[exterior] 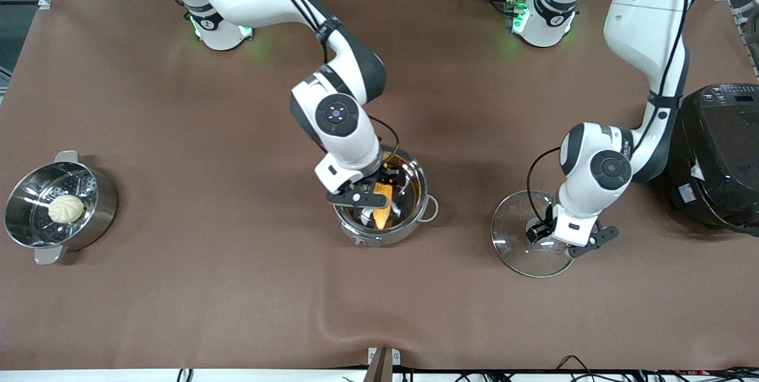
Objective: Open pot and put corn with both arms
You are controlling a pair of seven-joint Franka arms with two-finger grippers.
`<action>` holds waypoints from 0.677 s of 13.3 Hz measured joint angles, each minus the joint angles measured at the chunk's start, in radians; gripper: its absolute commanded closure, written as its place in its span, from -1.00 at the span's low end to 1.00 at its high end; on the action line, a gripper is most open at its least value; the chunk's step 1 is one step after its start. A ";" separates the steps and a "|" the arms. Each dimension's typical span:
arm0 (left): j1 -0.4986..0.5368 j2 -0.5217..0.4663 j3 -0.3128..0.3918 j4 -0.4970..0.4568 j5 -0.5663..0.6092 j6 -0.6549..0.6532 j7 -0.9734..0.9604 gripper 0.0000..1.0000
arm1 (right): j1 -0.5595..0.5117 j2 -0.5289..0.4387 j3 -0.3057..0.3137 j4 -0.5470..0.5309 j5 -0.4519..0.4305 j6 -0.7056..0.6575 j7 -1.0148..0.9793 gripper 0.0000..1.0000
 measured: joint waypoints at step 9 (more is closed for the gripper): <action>0.030 -0.442 0.002 0.036 0.000 -0.557 0.328 -1.00 | -0.394 -0.478 -0.006 -0.194 -0.130 -0.404 -0.411 -1.00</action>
